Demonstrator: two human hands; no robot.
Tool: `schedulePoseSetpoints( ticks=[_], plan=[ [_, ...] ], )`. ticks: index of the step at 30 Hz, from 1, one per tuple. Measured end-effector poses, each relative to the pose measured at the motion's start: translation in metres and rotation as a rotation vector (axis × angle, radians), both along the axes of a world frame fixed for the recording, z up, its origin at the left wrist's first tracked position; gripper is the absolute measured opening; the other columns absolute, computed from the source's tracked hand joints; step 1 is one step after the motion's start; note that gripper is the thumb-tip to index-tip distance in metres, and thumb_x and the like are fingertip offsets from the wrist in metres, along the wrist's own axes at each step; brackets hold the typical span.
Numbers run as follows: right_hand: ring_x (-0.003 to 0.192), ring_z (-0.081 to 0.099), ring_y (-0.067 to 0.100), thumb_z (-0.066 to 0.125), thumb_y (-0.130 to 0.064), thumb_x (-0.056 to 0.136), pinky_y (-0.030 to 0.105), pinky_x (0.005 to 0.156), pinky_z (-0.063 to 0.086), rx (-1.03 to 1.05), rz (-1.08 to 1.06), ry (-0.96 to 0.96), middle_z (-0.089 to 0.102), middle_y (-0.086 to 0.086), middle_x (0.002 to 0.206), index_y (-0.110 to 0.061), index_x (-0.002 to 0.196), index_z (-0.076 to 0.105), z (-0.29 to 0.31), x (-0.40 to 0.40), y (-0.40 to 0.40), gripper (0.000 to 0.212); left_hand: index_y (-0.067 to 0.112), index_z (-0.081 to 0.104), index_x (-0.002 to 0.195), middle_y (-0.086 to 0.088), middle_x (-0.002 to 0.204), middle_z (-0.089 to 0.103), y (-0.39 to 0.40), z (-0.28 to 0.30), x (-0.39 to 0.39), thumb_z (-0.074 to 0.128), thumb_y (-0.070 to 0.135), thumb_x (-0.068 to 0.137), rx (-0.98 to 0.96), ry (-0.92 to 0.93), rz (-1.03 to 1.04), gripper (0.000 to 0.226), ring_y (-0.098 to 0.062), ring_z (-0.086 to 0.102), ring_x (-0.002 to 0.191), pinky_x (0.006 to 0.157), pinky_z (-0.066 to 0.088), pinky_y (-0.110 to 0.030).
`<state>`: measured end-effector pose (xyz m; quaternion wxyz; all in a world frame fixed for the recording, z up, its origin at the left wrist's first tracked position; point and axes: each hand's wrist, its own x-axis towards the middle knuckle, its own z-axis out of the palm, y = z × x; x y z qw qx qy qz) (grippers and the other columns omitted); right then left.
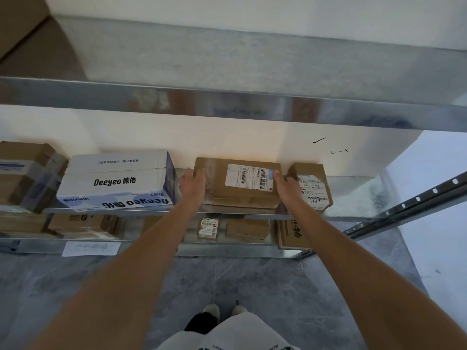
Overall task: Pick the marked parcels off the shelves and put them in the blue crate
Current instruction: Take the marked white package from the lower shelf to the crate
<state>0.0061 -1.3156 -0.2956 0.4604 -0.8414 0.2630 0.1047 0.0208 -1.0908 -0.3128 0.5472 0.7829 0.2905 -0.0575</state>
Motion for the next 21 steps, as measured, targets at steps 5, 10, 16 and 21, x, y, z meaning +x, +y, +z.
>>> schedulePoseSetpoints(
  ticks=[5,10,16,21],
  plan=[
    [0.115,0.047,0.026,0.045,-0.042,0.097,0.034,0.089,0.039,-0.292,0.092,-0.268,0.047,0.013,0.131,-0.008,0.133,0.047,0.016,0.018,0.028,0.049,0.014,0.053,0.132,-0.004,0.124,0.059,0.021,0.035,-0.021,0.044,0.026,0.098,0.155,-0.291,-0.003,0.036,-0.012,0.058,0.1,0.087,0.052,-0.029],
    [0.127,0.041,0.026,0.048,-0.03,0.099,0.034,0.103,0.034,-0.263,0.287,-0.484,0.041,0.013,0.14,-0.008,0.133,0.048,0.016,0.014,0.093,0.04,0.014,0.06,0.119,0.0,0.119,0.059,0.068,0.048,-0.049,0.045,0.021,0.098,0.256,-0.428,0.126,0.027,-0.012,0.058,0.099,0.087,0.053,-0.038],
    [0.124,0.044,0.019,0.047,-0.028,0.101,0.023,0.096,0.034,-0.141,0.463,-0.46,0.043,0.009,0.138,-0.008,0.134,0.048,0.017,-0.009,0.189,0.038,0.011,0.056,0.123,-0.008,0.127,0.053,0.165,0.039,-0.066,0.046,0.018,0.094,0.583,-0.44,0.099,0.032,-0.025,0.045,0.118,0.099,0.04,-0.044],
    [0.129,0.047,0.022,0.048,-0.044,0.098,0.037,0.104,0.043,0.0,0.387,-0.301,0.045,0.008,0.145,-0.011,0.141,0.043,0.005,-0.002,0.252,0.054,0.009,0.043,0.137,-0.013,0.144,0.039,0.238,0.024,-0.059,0.047,0.026,0.093,0.582,-0.278,0.121,0.047,-0.031,0.033,0.133,0.108,0.031,-0.048]
  ],
)
